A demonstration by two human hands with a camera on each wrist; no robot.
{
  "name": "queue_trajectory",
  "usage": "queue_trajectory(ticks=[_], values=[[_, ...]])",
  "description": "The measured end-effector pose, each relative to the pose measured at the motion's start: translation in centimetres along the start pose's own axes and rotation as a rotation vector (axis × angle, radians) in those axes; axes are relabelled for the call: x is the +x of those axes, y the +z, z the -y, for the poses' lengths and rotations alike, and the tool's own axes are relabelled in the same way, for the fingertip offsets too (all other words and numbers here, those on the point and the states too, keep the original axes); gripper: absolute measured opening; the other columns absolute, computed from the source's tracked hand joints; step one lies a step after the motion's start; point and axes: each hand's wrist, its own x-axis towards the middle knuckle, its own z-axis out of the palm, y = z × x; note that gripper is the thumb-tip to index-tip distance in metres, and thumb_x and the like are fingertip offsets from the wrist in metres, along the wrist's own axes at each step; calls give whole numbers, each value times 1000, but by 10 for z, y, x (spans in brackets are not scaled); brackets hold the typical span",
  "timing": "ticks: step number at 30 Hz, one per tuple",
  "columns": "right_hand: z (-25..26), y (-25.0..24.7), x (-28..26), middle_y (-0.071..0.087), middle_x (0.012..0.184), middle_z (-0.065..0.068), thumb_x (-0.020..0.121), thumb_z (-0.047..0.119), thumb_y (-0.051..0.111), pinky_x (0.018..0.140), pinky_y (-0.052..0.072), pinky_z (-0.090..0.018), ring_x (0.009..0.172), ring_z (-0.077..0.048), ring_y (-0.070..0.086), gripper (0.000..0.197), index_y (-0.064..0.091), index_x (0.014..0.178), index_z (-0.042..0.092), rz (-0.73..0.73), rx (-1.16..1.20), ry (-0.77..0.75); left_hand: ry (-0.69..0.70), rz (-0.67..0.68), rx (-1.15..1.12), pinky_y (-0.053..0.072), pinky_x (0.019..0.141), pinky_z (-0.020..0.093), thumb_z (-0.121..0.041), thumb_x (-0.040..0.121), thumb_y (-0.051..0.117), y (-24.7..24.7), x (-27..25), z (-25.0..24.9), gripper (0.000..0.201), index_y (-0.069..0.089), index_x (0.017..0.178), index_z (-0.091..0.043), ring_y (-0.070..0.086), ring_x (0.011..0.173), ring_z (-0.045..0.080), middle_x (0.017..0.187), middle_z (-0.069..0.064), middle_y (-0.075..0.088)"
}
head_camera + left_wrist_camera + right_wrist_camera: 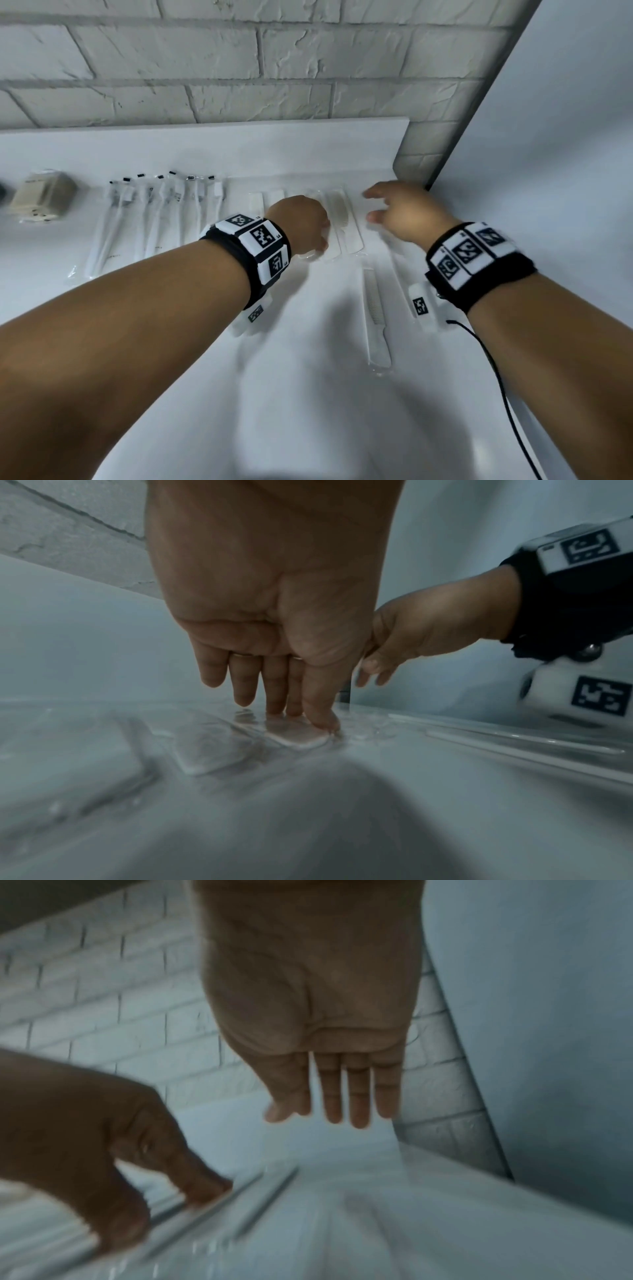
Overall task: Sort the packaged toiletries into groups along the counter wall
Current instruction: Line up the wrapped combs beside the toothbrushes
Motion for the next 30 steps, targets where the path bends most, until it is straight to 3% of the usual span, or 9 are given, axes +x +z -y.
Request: queue_trajectory(ticks=[3, 6, 11, 13, 17, 21, 25, 28, 30], values=[[-7, -20, -22, 69, 97, -7, 83, 40, 69, 81, 52, -32, 88, -26, 65, 35, 67, 98, 9, 113, -251, 186, -19, 22, -6, 51, 77, 30, -21, 79, 60, 1, -1, -3, 8, 59, 72, -23, 59, 90, 17, 83, -7, 62], [-1, -11, -50, 60, 67, -4, 78, 50, 71, 59, 47, -25, 59, -19, 57, 44, 58, 75, 8, 361, -423, 278, -7, -6, 2, 52, 82, 31, -22, 78, 63, 3, -1, -3, 16, 69, 92, -22, 60, 103, 19, 102, -5, 66], [6, 14, -57, 49, 71, 0, 84, 11, 56, 62, 43, -27, 68, -20, 52, 11, 51, 74, 9, 235, -461, 240, -9, 2, -30, 48, 77, 28, -22, 75, 64, -4, -2, -6, 12, 64, 86, -25, 58, 106, 17, 114, -7, 63], [9, 20, -60, 49, 76, 0, 84, 3, 48, 65, 43, -27, 69, -19, 49, 13, 46, 72, 8, 212, -494, 208, -22, -17, -56, 49, 82, 30, -27, 74, 67, -6, -5, -6, 26, 66, 99, -28, 58, 106, 17, 120, -8, 61], [8, 9, -52, 61, 107, -10, 91, 0, 43, 72, 40, -28, 93, -24, 60, 21, 61, 103, 3, 196, -499, 165, -36, -99, -125, 41, 98, 31, -41, 77, 71, -7, -11, -3, 43, 64, 117, -28, 53, 117, 17, 127, -7, 56], [-9, -11, -9, 69, 96, -19, 89, -4, 44, 70, 58, -38, 79, -34, 68, 18, 62, 89, -6, 177, -46, 286, -36, -172, -192, 37, 101, 29, -54, 80, 66, -11, -7, -4, 45, 65, 116, -27, 50, 120, 15, 125, -7, 56], [-26, -10, 10, 65, 104, -19, 92, -1, 45, 73, 54, -39, 75, -32, 64, 22, 54, 110, 9, 117, 419, 397, -21, -170, -176, 34, 106, 30, -52, 85, 61, -12, 3, -14, 45, 62, 123, -27, 46, 127, 15, 133, -6, 53], [-34, -10, 12, 62, 126, -6, 87, 9, 62, 90, 47, -28, 108, -24, 61, 37, 61, 122, 17, 28, 85, 125, -14, -146, -154, 31, 109, 32, -51, 87, 58, -12, 13, -23, 50, 56, 131, -27, 41, 132, 16, 140, -4, 49], [-33, -10, 10, 52, 141, 4, 84, 15, 70, 97, 40, -23, 125, -18, 51, 50, 58, 131, 21, 136, -113, -13, -13, -128, -133, 32, 107, 33, -51, 89, 56, -12, 18, -27, 53, 51, 136, -27, 39, 134, 18, 143, -4, 47]])
